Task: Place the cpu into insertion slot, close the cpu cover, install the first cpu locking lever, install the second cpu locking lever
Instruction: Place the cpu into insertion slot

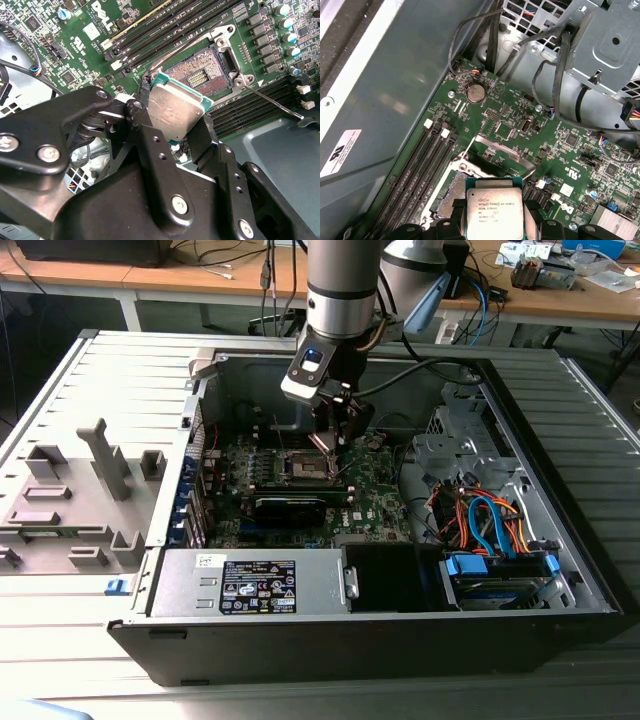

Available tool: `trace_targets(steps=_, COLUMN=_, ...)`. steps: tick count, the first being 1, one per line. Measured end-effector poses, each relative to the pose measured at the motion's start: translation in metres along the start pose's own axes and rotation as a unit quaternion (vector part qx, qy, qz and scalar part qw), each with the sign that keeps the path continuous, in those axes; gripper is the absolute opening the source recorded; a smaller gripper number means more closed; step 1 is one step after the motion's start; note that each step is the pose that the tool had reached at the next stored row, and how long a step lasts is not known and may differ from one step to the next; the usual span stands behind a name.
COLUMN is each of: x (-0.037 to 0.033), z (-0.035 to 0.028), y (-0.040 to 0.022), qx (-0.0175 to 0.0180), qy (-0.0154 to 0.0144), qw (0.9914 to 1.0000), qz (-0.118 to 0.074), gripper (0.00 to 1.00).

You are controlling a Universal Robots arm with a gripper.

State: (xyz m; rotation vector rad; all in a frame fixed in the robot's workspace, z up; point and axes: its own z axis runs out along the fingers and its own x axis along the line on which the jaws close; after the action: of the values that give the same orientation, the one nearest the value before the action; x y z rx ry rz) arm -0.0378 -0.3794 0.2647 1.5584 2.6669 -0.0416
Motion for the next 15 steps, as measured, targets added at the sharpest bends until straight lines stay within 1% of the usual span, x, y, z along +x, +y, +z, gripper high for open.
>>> trace_targets(steps=15, x=0.0001, z=0.001, y=0.0, qx=0.0006, qy=-0.0008, qw=1.0, qz=0.003, gripper=0.55)
